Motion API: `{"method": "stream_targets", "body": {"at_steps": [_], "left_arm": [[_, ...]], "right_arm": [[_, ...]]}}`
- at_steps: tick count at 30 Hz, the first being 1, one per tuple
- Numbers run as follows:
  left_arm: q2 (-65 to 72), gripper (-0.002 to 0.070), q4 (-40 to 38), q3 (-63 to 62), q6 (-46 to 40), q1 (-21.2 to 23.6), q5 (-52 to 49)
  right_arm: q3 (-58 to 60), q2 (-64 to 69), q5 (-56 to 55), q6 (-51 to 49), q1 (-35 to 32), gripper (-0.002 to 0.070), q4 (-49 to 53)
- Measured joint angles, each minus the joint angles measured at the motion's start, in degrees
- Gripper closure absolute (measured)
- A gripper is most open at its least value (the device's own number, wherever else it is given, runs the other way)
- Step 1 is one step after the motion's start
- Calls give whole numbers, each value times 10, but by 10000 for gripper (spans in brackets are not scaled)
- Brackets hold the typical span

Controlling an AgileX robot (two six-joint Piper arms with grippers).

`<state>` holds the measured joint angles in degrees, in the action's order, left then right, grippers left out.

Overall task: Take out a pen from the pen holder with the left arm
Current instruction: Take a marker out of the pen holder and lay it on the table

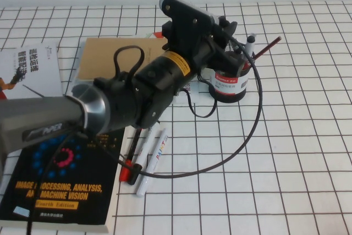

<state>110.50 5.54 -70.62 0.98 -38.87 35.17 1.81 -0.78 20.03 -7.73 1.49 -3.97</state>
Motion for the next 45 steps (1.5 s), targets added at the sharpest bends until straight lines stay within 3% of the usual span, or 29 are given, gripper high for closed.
{"method": "stream_targets", "body": {"at_steps": [13,21,26,30,39,45], "left_arm": [[-184,557,19,-15,-101,0,-256],[-216,557,41,-197,-105,0,-706],[-188,557,40,-283,-105,2,-910],[-147,558,-10,-307,-136,14,-1027],[-2,558,-246,-308,-199,107,-1060],[70,558,-295,-308,-199,129,-1053]], "right_arm": [[0,0,0,0,0,692,0],[0,0,0,0,0,693,0],[0,0,0,0,0,692,0],[0,0,0,0,0,692,0],[0,0,0,0,0,692,0],[0,0,0,0,0,692,0]]}}
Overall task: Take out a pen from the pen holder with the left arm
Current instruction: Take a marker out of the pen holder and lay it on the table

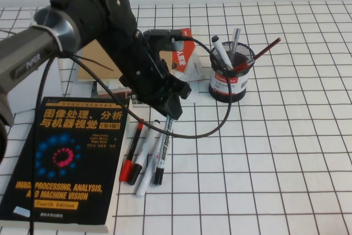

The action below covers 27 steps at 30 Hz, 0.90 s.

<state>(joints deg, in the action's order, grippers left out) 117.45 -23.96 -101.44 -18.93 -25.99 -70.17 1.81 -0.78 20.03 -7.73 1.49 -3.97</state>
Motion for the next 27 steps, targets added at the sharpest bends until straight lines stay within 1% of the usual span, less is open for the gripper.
{"method": "stream_targets", "body": {"at_steps": [4,7,12,16,25,27], "left_arm": [[29,558,-14,0,24,0,5],[52,558,-15,-7,63,0,20],[74,558,-14,-8,149,0,68],[77,558,-14,-8,192,0,111],[77,557,-15,-8,207,0,134],[77,540,-14,-8,207,0,136]], "right_arm": [[0,0,0,0,0,693,0],[0,0,0,0,0,693,0],[0,0,0,0,0,692,0],[0,0,0,0,0,693,0],[0,0,0,0,0,692,0],[0,0,0,0,0,693,0]]}}
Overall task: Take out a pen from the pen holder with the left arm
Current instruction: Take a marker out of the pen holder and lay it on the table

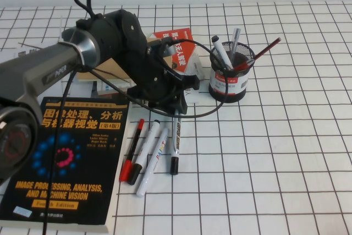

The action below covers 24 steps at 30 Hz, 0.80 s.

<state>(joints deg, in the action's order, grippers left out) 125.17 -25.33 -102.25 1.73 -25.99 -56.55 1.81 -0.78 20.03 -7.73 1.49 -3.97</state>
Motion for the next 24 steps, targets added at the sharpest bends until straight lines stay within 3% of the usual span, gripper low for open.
{"method": "stream_targets", "body": {"at_steps": [6,12,16,20,24], "left_arm": [[0,377,26,0,15,0,5],[0,337,42,0,25,0,5],[-11,336,45,-4,-17,0,2],[-55,403,57,-12,-76,0,-2],[-127,592,97,-12,-110,0,-12]], "right_arm": [[0,0,0,0,0,693,0],[0,0,0,0,0,692,0],[0,0,0,0,0,692,0],[0,0,0,0,0,692,0],[0,0,0,0,0,692,0]]}}
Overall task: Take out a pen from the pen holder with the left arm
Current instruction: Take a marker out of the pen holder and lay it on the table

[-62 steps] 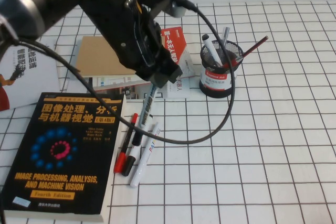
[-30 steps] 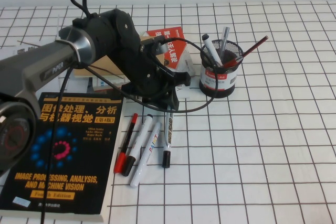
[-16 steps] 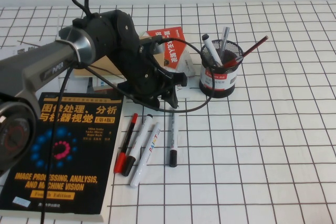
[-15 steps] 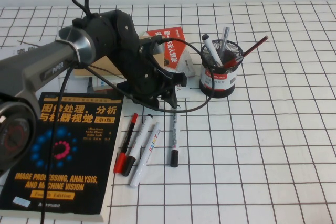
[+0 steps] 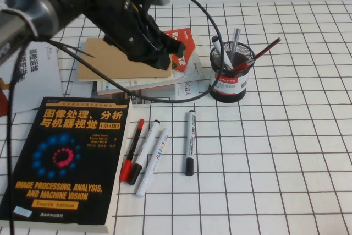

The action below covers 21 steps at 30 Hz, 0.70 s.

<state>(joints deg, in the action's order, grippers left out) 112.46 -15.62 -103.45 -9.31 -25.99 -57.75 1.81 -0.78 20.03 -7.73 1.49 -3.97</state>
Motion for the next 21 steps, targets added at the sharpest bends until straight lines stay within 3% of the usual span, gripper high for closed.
{"method": "stream_targets", "body": {"at_steps": [3,9,21], "left_arm": [[-63,652,40,-2,-16,0,-20],[-196,672,86,59,-22,0,-12],[-508,674,62,475,-22,-24,253]], "right_arm": [[0,0,0,0,0,693,0],[0,0,0,0,0,692,0],[0,0,0,0,0,693,0]]}}
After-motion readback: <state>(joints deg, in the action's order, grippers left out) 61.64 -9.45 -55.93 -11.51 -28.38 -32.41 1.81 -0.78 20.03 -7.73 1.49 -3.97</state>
